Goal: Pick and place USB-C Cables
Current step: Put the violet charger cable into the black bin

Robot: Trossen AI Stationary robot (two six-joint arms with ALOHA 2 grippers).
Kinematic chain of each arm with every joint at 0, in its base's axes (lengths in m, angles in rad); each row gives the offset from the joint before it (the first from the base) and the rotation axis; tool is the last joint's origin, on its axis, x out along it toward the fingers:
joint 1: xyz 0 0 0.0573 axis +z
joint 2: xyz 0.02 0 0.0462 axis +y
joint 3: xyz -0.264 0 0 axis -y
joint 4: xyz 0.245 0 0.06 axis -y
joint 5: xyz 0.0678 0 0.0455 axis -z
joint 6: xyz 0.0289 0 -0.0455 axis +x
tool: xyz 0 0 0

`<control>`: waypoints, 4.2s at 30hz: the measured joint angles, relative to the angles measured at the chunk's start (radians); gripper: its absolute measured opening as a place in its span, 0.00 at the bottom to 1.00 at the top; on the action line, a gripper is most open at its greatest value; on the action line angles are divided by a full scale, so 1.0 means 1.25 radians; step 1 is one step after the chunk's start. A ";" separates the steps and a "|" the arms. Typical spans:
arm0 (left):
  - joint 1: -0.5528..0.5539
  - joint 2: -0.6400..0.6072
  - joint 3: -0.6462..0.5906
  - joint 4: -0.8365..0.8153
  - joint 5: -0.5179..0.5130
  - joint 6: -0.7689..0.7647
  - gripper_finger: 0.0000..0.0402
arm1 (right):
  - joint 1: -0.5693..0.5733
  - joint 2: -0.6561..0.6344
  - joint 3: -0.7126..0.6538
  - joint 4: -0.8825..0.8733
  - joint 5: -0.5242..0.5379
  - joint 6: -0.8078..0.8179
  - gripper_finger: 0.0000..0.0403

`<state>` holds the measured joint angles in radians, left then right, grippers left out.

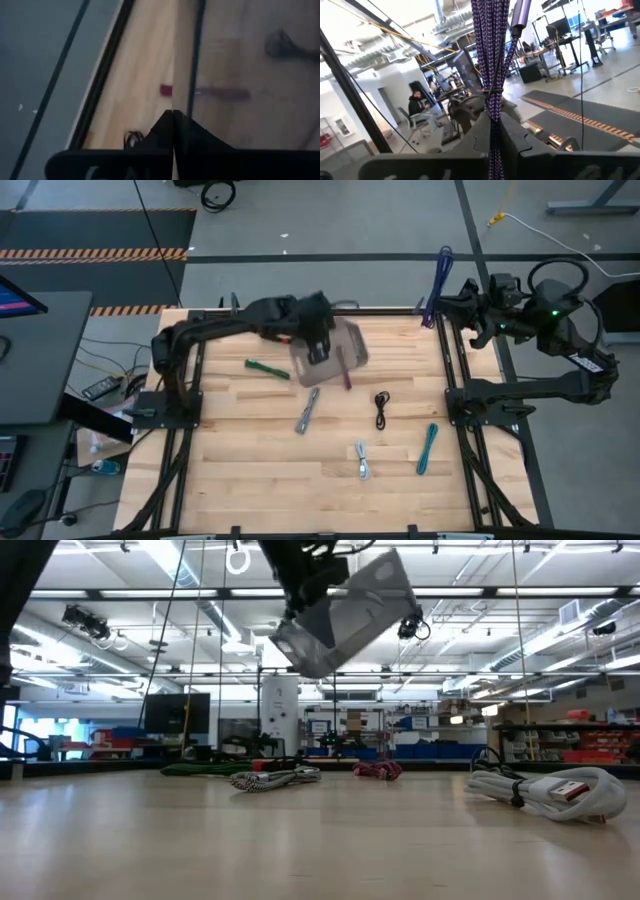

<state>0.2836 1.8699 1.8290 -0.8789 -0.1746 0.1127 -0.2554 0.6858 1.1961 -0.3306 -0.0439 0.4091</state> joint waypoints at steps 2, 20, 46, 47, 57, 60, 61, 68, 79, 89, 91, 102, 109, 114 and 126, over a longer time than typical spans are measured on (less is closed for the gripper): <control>0.021 0.012 0.006 -0.044 0.029 0.000 0.01 | 0.000 0.000 0.000 0.000 -0.002 0.004 0.04; -0.068 0.029 -0.115 -0.197 0.041 -0.010 0.01 | -0.001 0.029 0.001 -0.121 0.019 0.008 0.04; -0.294 -0.157 -0.096 -0.446 -0.026 -0.338 0.01 | -0.024 0.242 -0.361 -0.123 0.037 0.162 0.04; -0.298 -0.156 -0.096 -0.449 -0.019 -0.344 0.01 | -0.034 0.246 -0.362 -0.134 0.045 0.163 0.04; -0.354 -0.156 -0.096 -0.457 -0.010 -0.414 0.01 | -0.130 0.313 -0.363 -0.371 0.093 0.174 0.04; -0.371 -0.156 -0.096 -0.457 -0.010 -0.424 0.01 | -0.141 0.341 -0.363 -0.386 0.104 0.156 0.04; -0.375 -0.156 -0.096 -0.456 -0.010 -0.426 0.01 | -0.144 0.349 -0.363 -0.382 0.103 0.150 0.04; -0.377 -0.156 -0.096 -0.456 -0.023 -0.438 0.01 | -0.178 0.368 -0.363 -0.352 0.081 0.118 0.04; -0.373 -0.156 -0.097 -0.457 -0.018 -0.438 0.01 | -0.190 0.286 -0.351 -0.254 0.010 0.117 0.04; -0.394 -0.155 -0.097 -0.474 -0.004 -0.458 0.01 | -0.236 0.270 -0.355 -0.251 -0.019 0.126 0.04; -0.387 -0.155 -0.097 -0.465 -0.013 -0.456 0.01 | -0.226 0.272 -0.355 -0.208 -0.045 0.132 0.04; -0.304 -0.130 -0.097 -0.339 -0.001 -0.326 0.01 | -0.074 0.234 -0.355 0.085 -0.106 0.204 0.04; -0.319 -0.074 -0.097 -0.412 0.118 -0.302 0.01 | -0.031 0.131 -0.354 0.211 -0.098 0.211 0.04; -0.371 -0.056 -0.097 -0.336 0.240 -0.336 0.01 | -0.042 0.046 -0.354 0.216 -0.084 0.196 0.04; -0.484 0.055 -0.097 -0.221 0.274 -0.486 0.01 | -0.057 -0.017 -0.354 0.210 -0.151 0.179 0.04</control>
<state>-0.3216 1.9382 1.7077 -1.1546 0.1685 -0.4946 -0.3267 0.6651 0.7532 -0.0681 -0.2324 0.6327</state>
